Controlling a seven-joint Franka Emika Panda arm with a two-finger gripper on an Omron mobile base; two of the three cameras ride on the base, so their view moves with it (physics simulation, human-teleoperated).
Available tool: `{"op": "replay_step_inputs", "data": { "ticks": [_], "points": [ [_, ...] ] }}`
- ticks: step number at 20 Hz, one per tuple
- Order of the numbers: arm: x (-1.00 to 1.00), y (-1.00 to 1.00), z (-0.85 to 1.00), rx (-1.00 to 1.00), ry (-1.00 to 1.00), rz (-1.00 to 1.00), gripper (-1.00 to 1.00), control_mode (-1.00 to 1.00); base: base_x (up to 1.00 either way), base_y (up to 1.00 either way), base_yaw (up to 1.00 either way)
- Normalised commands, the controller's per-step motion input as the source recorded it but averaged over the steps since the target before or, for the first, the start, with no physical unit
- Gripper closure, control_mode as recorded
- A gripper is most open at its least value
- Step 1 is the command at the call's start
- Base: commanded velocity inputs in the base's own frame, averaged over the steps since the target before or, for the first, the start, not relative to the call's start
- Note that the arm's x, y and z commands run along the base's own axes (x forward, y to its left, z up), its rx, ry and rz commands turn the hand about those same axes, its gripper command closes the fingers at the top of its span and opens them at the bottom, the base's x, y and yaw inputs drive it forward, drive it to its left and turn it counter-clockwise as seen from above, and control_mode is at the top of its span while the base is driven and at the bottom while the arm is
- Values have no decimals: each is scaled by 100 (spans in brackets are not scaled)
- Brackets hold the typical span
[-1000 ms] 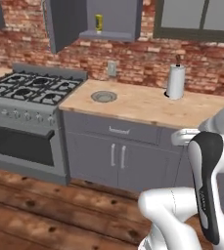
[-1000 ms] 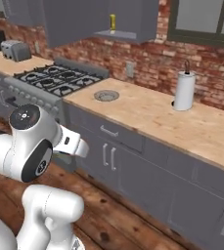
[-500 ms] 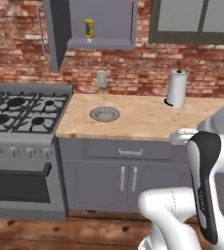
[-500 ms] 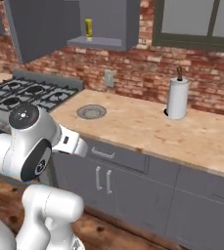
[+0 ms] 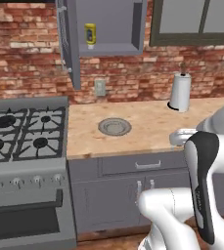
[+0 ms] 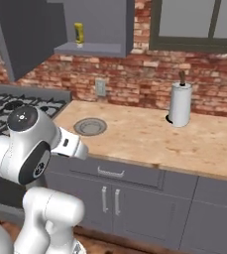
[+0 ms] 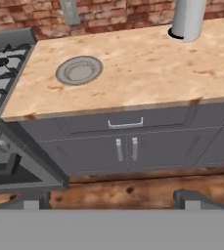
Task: Move the hot dog bun to the plate on the dining table and place the condiment next to that plate. Then navigate to the fridge and take the sausage and place it on the plate as well.
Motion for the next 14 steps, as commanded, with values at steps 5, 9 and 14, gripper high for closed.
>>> {"op": "replay_step_inputs", "data": {
  "ticks": [5,9,14],
  "points": [
    [0,0,0,0,0,0,-100,100,90,3,-7],
    [0,0,0,0,0,0,-100,100,88,-1,0],
    [0,0,0,0,0,0,-100,100,77,4,0]
  ]
}}
